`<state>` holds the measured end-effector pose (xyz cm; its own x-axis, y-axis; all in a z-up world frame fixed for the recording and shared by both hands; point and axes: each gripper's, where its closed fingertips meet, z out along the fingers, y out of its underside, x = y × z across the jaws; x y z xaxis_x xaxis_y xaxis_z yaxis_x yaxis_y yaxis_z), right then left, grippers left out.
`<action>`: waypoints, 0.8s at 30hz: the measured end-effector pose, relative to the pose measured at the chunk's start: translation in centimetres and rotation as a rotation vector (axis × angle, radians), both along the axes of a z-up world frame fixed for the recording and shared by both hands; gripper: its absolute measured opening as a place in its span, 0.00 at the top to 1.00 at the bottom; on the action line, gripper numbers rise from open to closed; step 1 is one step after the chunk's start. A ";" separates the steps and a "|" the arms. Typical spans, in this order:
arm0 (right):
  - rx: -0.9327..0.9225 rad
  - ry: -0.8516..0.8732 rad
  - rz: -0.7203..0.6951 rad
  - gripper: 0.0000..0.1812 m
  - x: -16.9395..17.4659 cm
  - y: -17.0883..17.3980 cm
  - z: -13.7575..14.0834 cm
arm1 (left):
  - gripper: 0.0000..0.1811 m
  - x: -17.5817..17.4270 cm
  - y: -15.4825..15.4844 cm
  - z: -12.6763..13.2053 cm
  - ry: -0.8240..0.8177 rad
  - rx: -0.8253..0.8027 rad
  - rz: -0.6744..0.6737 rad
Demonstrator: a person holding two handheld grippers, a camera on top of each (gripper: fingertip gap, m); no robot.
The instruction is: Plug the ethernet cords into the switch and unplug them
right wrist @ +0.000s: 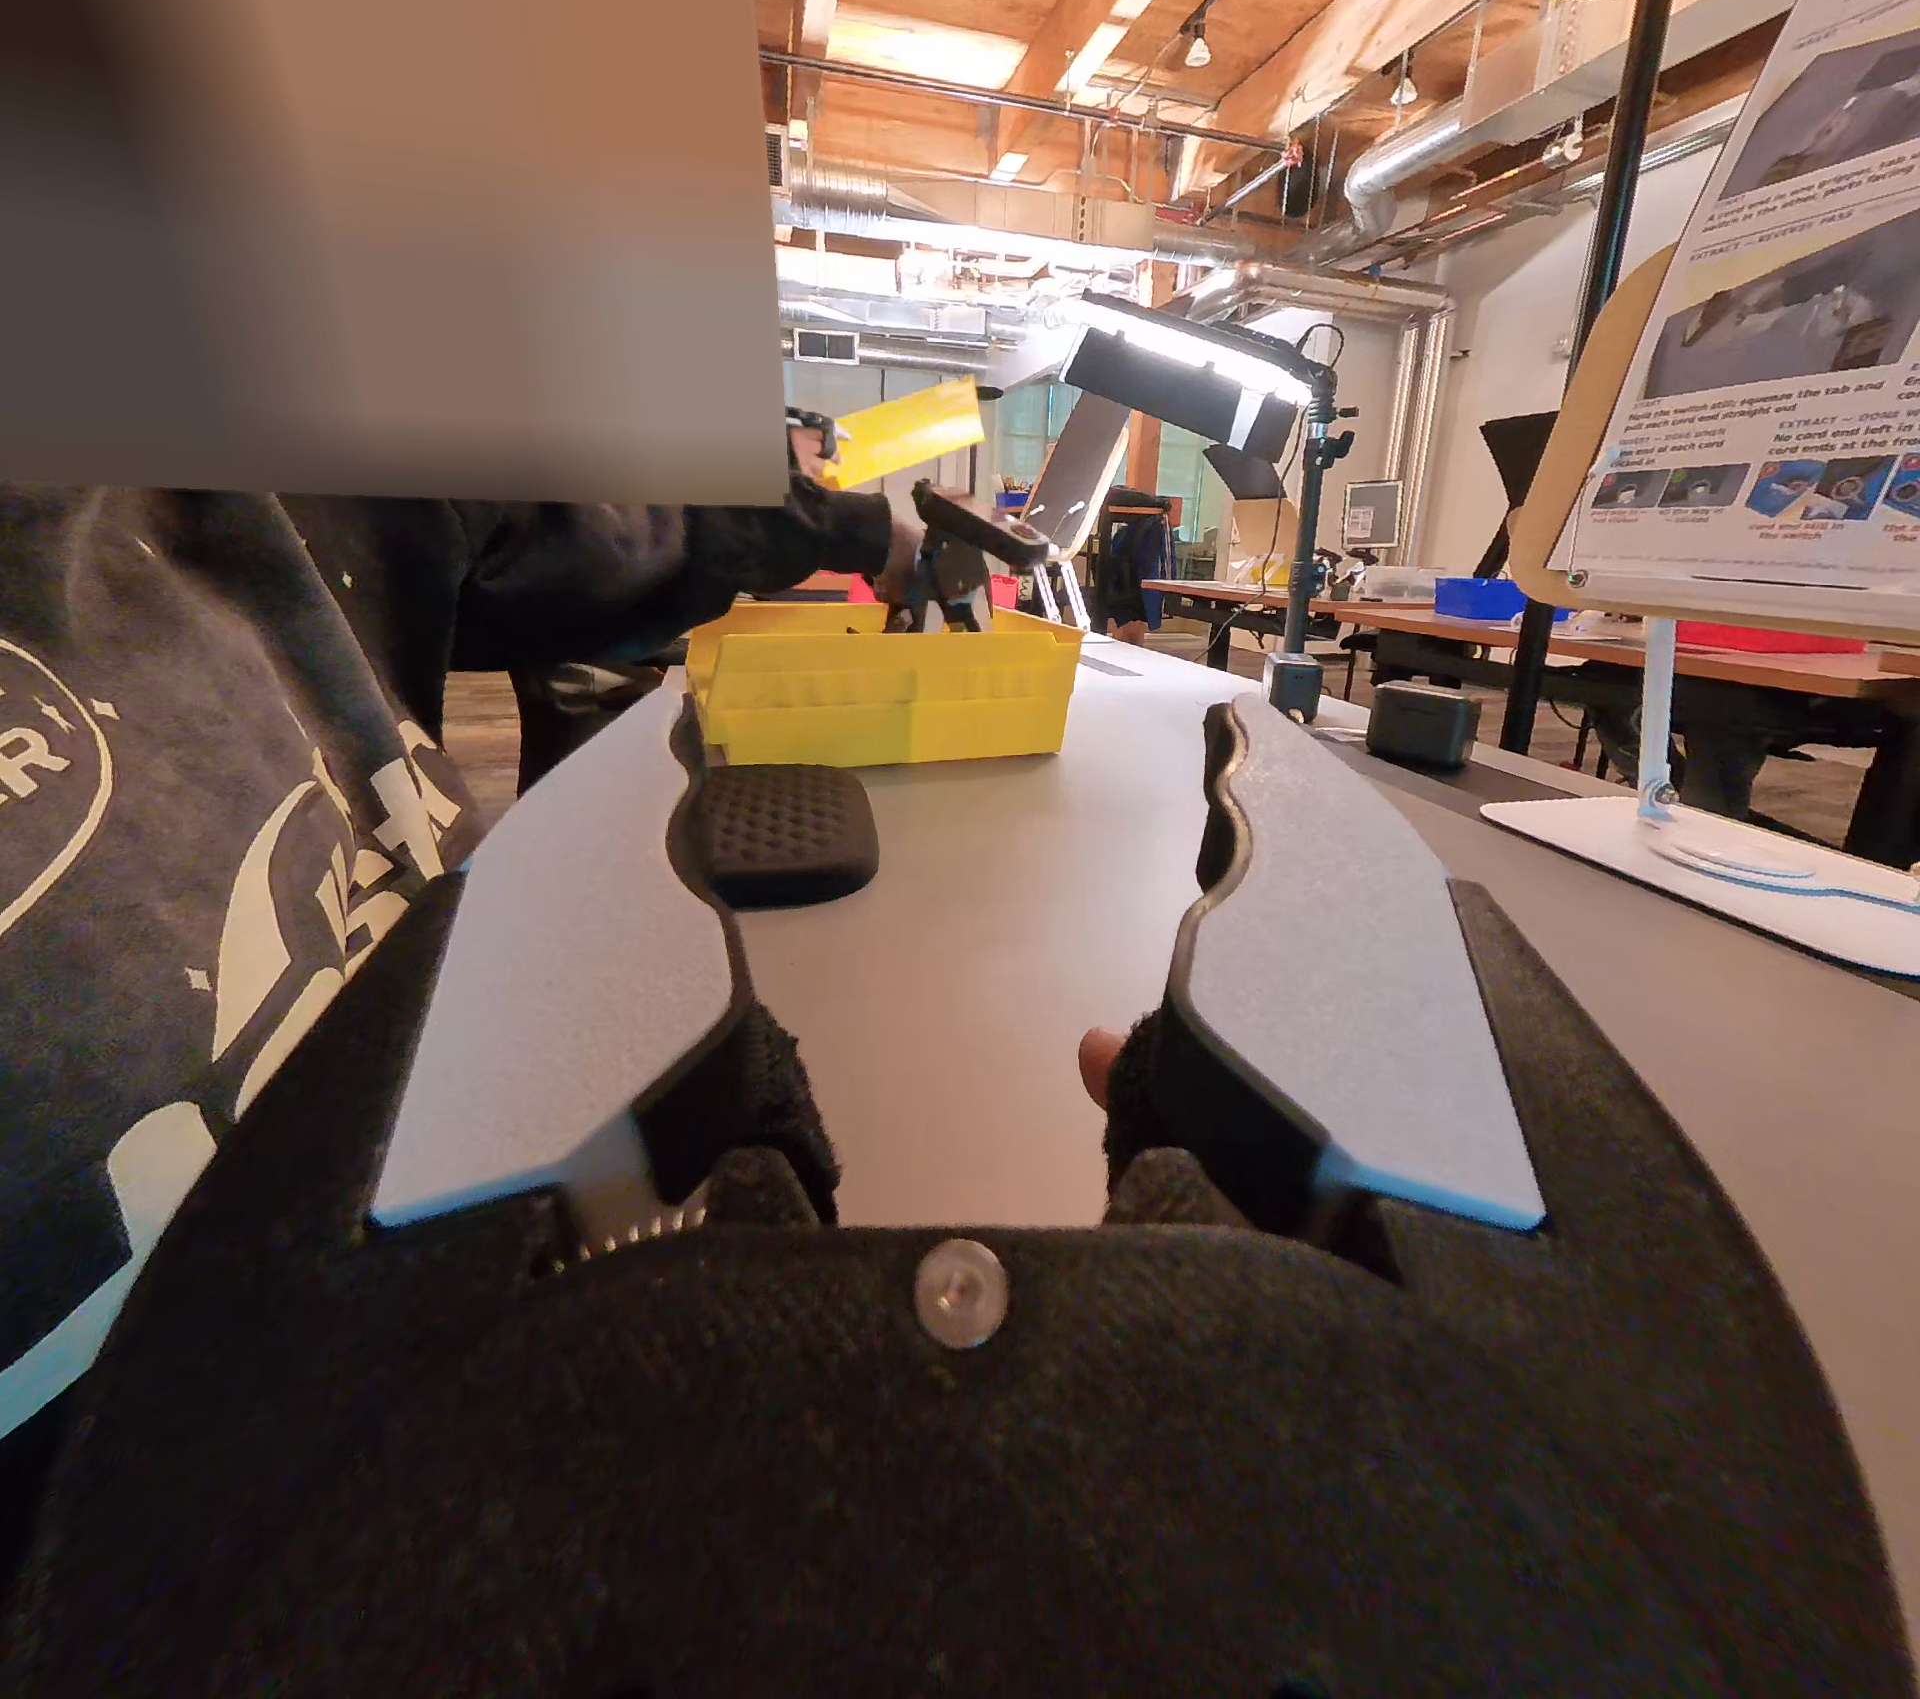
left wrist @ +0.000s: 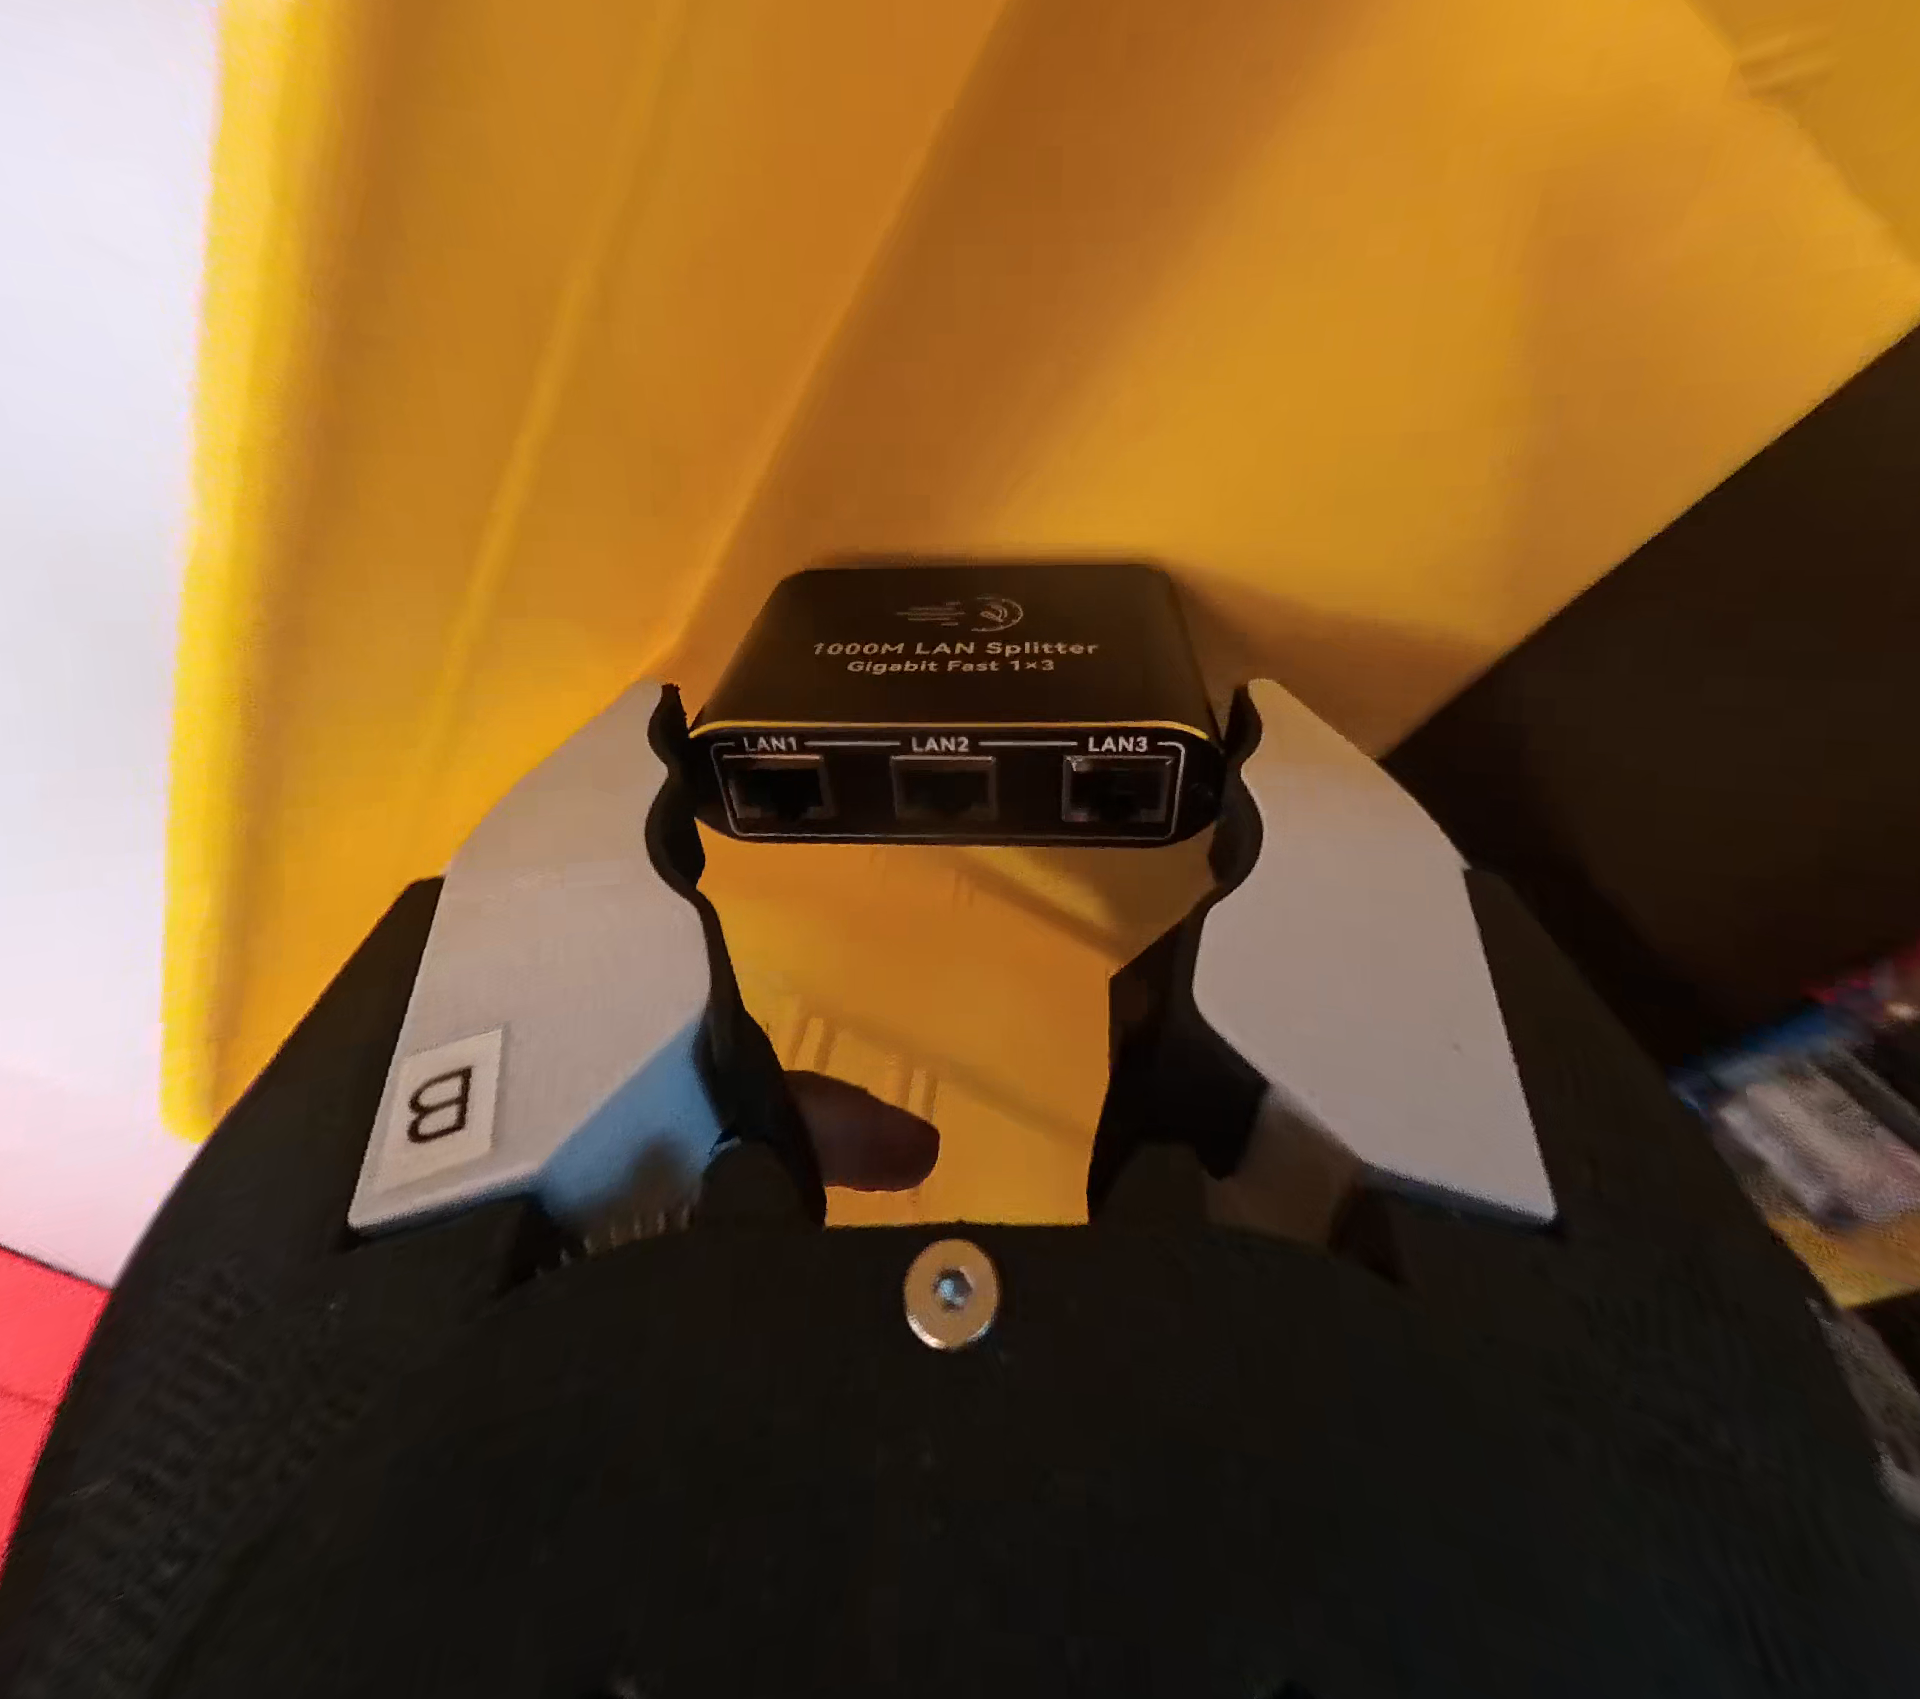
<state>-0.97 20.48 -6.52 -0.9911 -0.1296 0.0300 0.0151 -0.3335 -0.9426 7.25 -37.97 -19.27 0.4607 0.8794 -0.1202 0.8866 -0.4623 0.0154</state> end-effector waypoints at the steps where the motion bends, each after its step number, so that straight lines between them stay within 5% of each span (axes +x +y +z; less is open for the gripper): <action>1: 0.003 0.001 0.000 0.50 0.0 0.0 0.0 | 0.47 -0.1 0.1 0.6 0.024 -0.004 -0.006; 5: 0.013 0.016 -0.001 0.50 0.2 -0.2 -0.2 | 0.47 -0.7 0.9 4.5 0.163 -0.068 -0.059; 10: 0.025 0.039 -0.010 0.50 0.4 -0.4 -0.3 | 0.47 -2.6 4.1 13.0 0.487 -0.127 -0.123; 15: 0.049 0.092 -0.056 0.49 0.6 -0.9 -0.6 | 0.47 -4.3 12.9 20.2 0.864 -0.063 -0.204; 19: 0.111 0.273 -0.209 0.43 0.9 -2.4 -1.2 | 0.47 -4.6 24.5 20.7 1.098 0.227 -0.211; 24: 0.109 0.602 -0.424 0.42 2.7 -4.9 -0.7 | 0.48 -4.0 38.4 15.8 1.134 0.696 -0.204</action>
